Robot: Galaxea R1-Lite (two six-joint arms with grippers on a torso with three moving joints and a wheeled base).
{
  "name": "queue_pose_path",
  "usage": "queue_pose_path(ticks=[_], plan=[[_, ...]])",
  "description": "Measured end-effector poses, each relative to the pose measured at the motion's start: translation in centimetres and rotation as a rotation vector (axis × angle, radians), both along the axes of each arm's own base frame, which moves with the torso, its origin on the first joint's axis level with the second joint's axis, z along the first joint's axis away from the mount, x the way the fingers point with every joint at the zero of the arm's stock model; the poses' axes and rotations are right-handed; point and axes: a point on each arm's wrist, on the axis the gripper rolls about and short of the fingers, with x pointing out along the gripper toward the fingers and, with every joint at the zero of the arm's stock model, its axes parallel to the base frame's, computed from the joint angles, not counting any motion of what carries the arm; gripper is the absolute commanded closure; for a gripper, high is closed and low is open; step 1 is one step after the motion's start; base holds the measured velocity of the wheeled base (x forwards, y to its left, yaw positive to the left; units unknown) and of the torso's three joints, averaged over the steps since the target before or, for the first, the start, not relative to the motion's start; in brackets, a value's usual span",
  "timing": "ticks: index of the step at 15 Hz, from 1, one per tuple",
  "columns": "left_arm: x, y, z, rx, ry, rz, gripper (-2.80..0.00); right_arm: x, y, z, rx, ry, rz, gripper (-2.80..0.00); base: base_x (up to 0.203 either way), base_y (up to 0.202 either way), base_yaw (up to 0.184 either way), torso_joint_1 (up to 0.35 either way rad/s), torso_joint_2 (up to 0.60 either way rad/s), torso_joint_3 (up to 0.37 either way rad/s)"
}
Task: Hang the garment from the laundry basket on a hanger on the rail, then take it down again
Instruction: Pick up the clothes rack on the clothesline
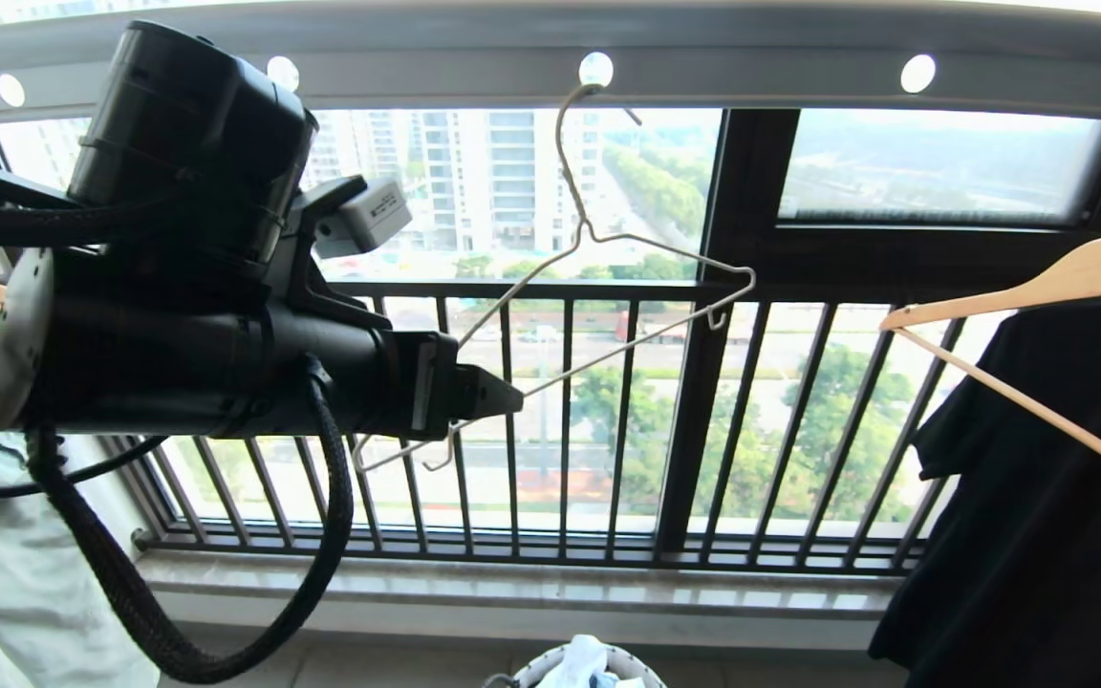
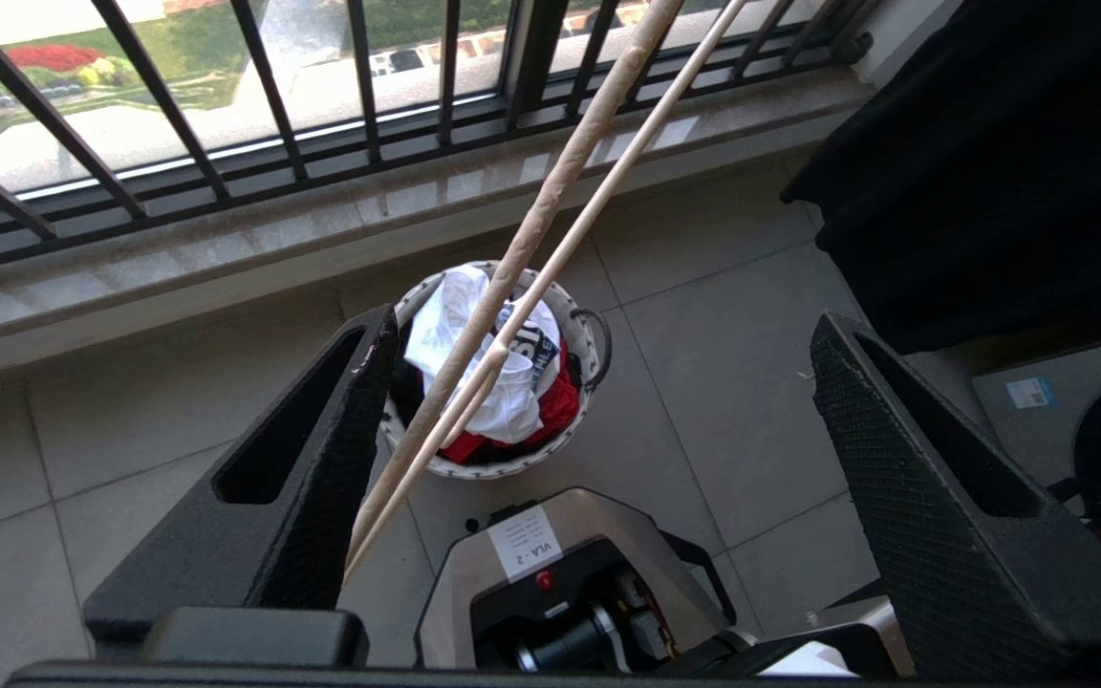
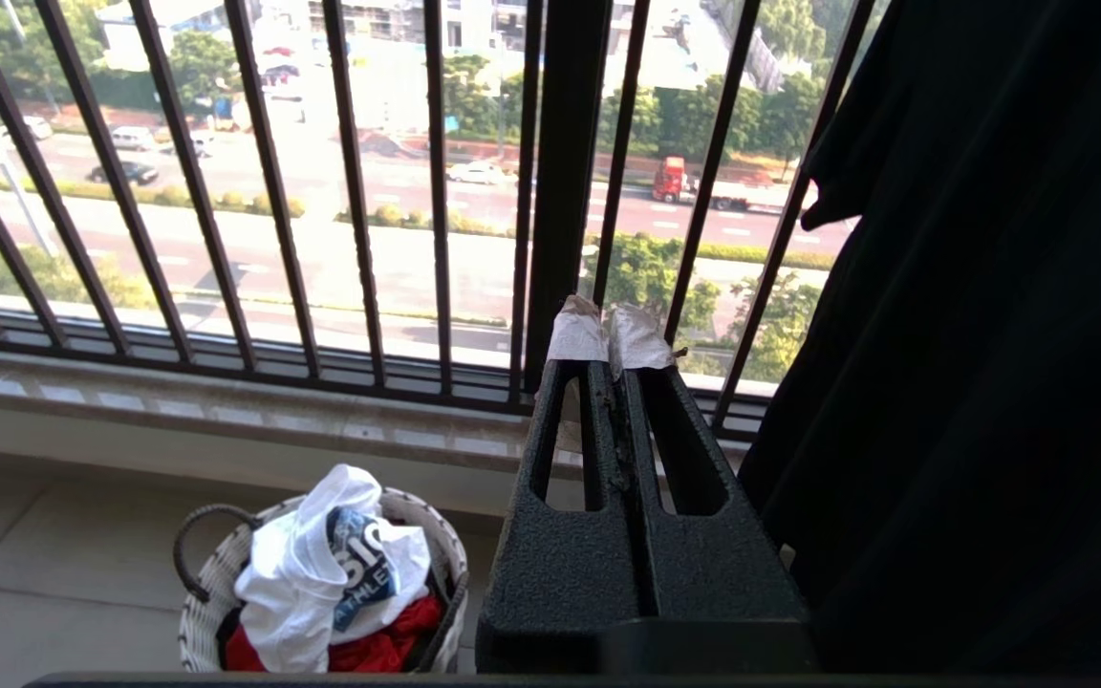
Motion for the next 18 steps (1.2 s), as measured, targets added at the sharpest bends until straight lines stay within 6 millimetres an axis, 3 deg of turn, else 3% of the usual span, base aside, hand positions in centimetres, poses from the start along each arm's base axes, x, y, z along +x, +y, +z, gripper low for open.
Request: queue_pose_path(ticks=[7,18], plan=[[0.9,0.0,-0.7,0.002,0.023,-0.033,-2.80,0.0,0.0,0.0,0.000,0.000,0.000,0.00,0.000,0.000,0.000,0.000,0.00,0.000],[2.2,-0.9,-0.4,-0.020,-0.084,-0.030,-2.80,0.0,0.0,0.0,0.000,0.000,0.000,0.00,0.000,0.000,0.000,0.000,0.00,0.000]])
